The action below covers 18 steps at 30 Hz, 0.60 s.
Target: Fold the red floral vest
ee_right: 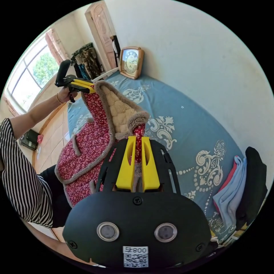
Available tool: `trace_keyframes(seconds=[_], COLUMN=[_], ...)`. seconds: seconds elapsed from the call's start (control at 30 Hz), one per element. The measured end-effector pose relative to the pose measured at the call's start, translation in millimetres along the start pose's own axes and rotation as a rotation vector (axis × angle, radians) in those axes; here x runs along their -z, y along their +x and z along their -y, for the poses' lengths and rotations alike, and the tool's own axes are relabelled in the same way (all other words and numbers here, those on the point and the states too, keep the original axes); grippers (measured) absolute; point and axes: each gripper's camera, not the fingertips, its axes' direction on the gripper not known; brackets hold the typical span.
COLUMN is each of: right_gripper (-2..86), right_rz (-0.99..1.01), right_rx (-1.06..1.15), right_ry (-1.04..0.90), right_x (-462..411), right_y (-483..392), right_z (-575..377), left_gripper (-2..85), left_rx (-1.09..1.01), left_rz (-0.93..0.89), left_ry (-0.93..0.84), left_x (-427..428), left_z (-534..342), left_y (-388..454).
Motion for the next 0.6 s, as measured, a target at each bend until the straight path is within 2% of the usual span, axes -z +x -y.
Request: trace_keyframes(seconds=[0.23, 0.43, 0.6], right_gripper=[2.9, 3.0, 3.1], right_rz=[0.044, 0.059, 0.124], right_rx=[0.088, 0.137, 0.068], right_ry=[0.052, -0.046, -0.113], right_x=[55.5, 50.8, 30.3], right_y=[-97.3, -165.8, -185.5], right_z=[-83.4, -149.2, -195.9], left_gripper=[1.9, 3.1, 3.8], left_rx=[-0.057, -0.042, 0.012], left_rz=[-0.084, -0.079, -0.108], left_ry=[0.085, -0.002, -0.093], left_x=[96.8, 121.9, 113.7], left_z=[-85.1, -173.6, -232.0], left_y=[111.8, 192.3, 237.3])
